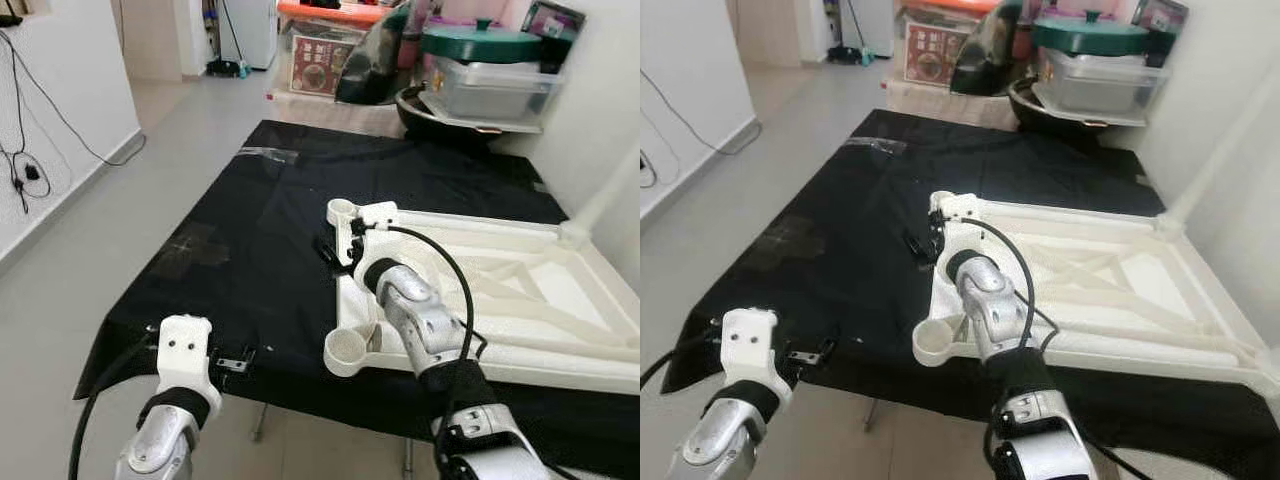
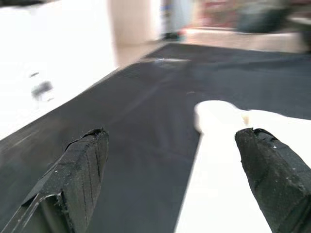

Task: Building children table

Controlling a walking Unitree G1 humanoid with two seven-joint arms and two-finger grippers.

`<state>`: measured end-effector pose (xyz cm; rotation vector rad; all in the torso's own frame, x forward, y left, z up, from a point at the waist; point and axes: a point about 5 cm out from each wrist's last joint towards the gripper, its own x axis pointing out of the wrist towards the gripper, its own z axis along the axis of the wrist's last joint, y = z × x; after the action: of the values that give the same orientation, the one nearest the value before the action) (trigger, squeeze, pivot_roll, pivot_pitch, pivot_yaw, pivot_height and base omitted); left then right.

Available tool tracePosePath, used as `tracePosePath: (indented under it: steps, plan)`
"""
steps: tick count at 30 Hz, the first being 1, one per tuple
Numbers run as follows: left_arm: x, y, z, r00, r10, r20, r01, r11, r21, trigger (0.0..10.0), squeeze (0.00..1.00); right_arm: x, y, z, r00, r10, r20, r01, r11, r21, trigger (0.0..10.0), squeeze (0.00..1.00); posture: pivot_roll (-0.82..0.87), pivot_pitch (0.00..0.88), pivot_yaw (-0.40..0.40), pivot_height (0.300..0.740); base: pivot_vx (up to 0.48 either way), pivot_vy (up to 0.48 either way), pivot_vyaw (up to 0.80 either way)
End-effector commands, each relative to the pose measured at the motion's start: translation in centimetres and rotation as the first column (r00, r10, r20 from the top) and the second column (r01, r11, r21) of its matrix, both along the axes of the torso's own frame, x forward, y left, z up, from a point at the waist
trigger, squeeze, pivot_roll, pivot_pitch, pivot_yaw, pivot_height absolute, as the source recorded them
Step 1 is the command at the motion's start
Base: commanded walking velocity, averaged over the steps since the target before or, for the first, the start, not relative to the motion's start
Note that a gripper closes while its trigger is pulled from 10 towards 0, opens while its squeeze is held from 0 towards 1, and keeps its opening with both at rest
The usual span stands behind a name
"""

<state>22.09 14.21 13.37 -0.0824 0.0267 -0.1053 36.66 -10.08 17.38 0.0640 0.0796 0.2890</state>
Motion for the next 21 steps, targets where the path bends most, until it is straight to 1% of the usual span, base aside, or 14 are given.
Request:
tracePosePath:
  steps: [1,3,5,11,16,21]
  plan:
    - [0.0,0.4,-0.2,1.000,0.016,-0.007,-0.015,1.000,0.016,10.0,0.00,-0.1,-0.1,-0.2,0.999,-0.026,-0.020,0.027,1.000,0.011,10.0,0.00,0.14,0.000,-0.084,0.740,0.000,0.480,-0.80]
    - [0.0,0.5,-0.2,1.000,0.021,-0.004,-0.021,0.999,0.030,10.0,0.00,-0.4,0.0,-0.2,0.999,-0.053,-0.009,0.053,0.999,-0.002,10.0,0.00,0.14,0.000,-0.081,0.740,0.000,0.480,0.00]
    - [0.0,0.6,-0.2,1.000,0.026,-0.002,-0.026,0.999,0.036,10.0,0.00,-0.5,0.1,-0.2,0.998,-0.058,-0.007,0.058,0.998,-0.005,10.0,0.00,0.14,0.000,-0.081,0.740,0.000,0.480,0.00]
    - [0.2,1.1,0.0,0.998,0.057,0.022,-0.058,0.997,0.059,10.0,0.00,-1.2,0.2,-0.9,0.996,-0.087,-0.018,0.086,0.995,-0.050,10.0,0.00,0.14,0.000,-0.076,0.740,0.000,0.000,0.00]
    - [0.5,1.5,0.3,0.996,0.079,0.037,-0.080,0.996,0.042,10.0,0.00,-1.3,0.0,-1.1,0.994,-0.107,-0.028,0.105,0.992,-0.064,10.0,0.00,0.14,0.000,-0.076,0.740,0.000,0.000,0.00]
    - [0.6,1.7,0.4,0.995,0.092,0.043,-0.094,0.995,0.041,10.0,0.00,-1.3,0.0,-1.1,0.994,-0.111,-0.025,0.109,0.992,-0.067,10.0,0.00,0.14,0.000,-0.076,0.740,0.302,0.000,0.00]
